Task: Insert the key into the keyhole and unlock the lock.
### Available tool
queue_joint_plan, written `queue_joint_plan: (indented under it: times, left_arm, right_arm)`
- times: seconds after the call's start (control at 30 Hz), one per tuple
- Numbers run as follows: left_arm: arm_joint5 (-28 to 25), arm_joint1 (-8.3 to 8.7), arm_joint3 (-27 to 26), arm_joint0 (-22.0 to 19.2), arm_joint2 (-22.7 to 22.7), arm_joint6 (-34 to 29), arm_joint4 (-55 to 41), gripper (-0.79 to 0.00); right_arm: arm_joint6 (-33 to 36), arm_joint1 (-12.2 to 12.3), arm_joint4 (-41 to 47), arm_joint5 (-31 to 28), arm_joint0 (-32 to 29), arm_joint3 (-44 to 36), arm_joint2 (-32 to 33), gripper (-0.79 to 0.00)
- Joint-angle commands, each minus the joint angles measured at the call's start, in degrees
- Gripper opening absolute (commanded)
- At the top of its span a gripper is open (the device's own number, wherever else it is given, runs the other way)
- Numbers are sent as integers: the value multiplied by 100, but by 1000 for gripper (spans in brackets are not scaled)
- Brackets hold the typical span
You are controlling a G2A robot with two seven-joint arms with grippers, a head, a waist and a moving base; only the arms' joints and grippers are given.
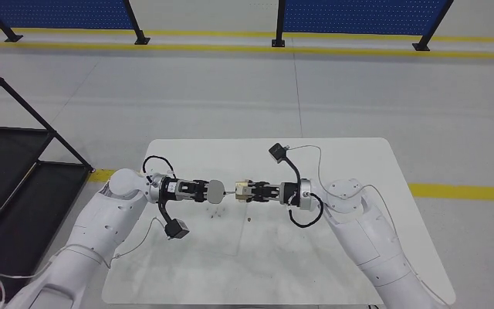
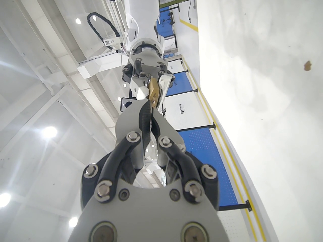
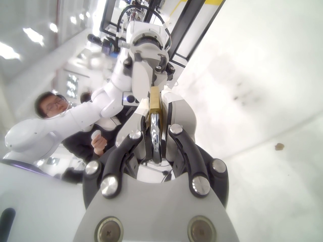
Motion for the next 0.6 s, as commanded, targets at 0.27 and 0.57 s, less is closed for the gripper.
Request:
queue_joint_plan:
  times: [0.27,0.57]
  left_arm:
    - [129,42,-12,-23,103,-128,39,-785]
    - [188,86,-50,-40,191,-187,30,-785]
  right_arm:
    - [11,8,115,54,75,77,-99,-785]
    - [-27,18,195,61,118,128,-160,-785]
